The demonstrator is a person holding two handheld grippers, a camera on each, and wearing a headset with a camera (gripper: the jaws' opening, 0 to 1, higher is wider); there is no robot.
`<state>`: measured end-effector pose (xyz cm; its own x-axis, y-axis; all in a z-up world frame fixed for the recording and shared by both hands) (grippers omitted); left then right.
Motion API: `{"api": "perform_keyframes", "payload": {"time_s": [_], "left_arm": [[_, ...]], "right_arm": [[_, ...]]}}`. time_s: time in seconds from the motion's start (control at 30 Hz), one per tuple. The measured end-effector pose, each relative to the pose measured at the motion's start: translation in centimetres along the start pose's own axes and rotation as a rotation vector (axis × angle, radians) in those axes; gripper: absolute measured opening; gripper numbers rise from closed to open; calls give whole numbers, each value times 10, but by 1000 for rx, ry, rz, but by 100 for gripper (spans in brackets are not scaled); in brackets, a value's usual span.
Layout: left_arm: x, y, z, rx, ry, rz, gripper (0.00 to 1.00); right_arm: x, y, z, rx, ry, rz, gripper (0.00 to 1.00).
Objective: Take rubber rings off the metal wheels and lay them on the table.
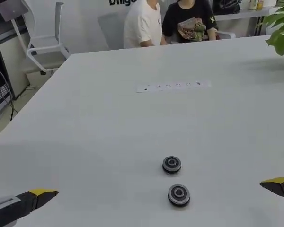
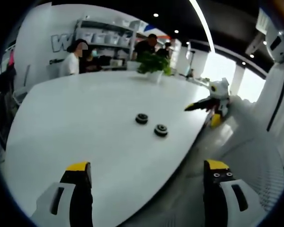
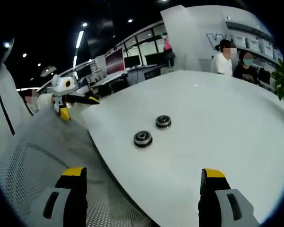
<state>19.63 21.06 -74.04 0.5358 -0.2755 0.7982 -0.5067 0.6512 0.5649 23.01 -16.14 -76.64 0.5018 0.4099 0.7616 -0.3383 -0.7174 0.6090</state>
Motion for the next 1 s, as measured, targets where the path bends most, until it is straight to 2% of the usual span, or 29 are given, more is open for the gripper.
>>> {"api": "perform_keyframes", "payload": {"time_s": [0.07,0.27,0.37,0.5,0.6,0.77,0.87,1.0], "left_arm": [[0,1,-1,8,8,3,100],[0,3,-3,34,10,16,100],[0,3,-3,31,21,18,100],[1,5,-5,51,6,29,100],[-1,6,-7,55,8,20,100],[3,9,-4,51,-22,35,100],[5,13,-10,101,-87,37,100],[12,19,-11,106,-77,50,100]], "right_arm": [[1,1,0,-3,-8,18,99],[0,1,0,-7,-22,18,99],[0,1,0,-4,-25,15,99],[0,1,0,-6,-34,26,99],[0,0,0,-1,-38,29,99],[3,2,0,12,-22,37,99],[1,7,2,7,-27,23,99],[3,15,8,-2,-22,44,99]]}}
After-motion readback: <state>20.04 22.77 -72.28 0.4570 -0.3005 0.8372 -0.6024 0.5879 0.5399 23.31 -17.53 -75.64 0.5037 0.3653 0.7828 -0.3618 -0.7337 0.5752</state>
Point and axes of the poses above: the centre of the closed fingertips' face, and the gripper's own axes: y roughly backward along the fingers, z roughly to its right, x roughly out of its top, the point moved 9 cm from there along y, roughly backward along the fingers, and after that the axes turned 4 degrees about -z, right-handed, at the moved point
